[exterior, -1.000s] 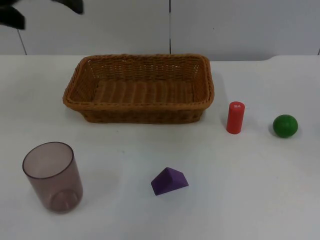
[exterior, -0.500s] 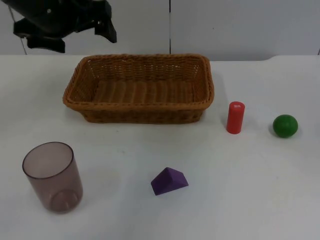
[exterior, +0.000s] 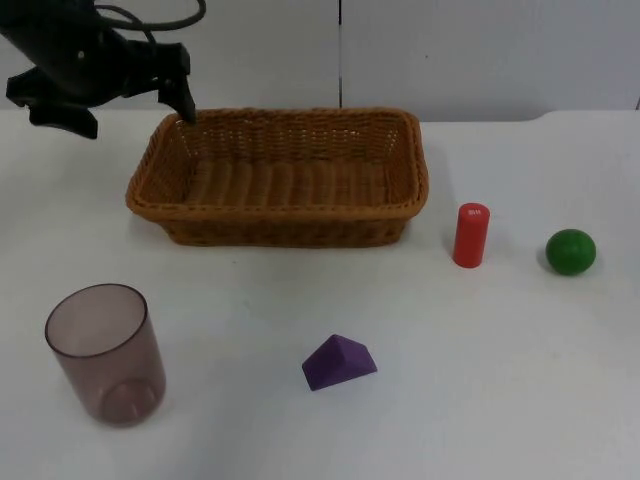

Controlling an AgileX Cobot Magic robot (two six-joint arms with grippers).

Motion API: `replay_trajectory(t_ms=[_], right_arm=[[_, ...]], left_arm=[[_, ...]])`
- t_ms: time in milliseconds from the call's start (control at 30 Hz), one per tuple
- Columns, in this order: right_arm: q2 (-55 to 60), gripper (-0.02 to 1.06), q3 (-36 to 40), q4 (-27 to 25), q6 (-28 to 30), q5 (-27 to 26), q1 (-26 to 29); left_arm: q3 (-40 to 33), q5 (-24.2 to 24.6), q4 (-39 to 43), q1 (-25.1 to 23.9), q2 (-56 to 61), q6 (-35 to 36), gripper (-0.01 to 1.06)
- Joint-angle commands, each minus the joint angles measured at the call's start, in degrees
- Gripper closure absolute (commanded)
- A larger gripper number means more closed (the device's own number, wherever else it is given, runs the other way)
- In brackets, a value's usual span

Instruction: Pick up the basket with the left hand and place the triangular block into the basket with the right hand.

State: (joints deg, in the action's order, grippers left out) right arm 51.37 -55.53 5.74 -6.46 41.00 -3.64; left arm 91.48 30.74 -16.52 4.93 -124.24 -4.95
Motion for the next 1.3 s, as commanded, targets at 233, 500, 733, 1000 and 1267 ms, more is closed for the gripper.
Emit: replay_trajectory(t_ms=[233, 500, 733, 1000, 1267], right_arm=[[-0.25, 0.0, -0.42, 0.23, 0.45, -1.84, -0.21], [-0.25, 0.0, -0.42, 0.23, 0.56, -1.73, -0.21], [-0.25, 0.0, -0.54, 0.23, 1.56, -1.61, -0.21], [-0.25, 0.0, -0.73, 0.37, 1.56, -2.25, -0.21], [-0.25, 0.0, -0.73, 0.49, 1.56, -2.74, -0.21]], left_arm=[[1.74, 2.69, 1.06, 0.05, -5.58, 0.88, 0.0], [11.31, 8.06, 2.62, 0.05, -11.3, 0.77, 0.0], [15.72, 11.93, 5.17, 0.05, -14.27, 3.72, 0.0], [15.71, 12.22, 5.7, 0.05, -14.66, 4.24, 0.0], [15.71, 12.4, 7.91, 0.44, -14.69, 4.24, 0.04]])
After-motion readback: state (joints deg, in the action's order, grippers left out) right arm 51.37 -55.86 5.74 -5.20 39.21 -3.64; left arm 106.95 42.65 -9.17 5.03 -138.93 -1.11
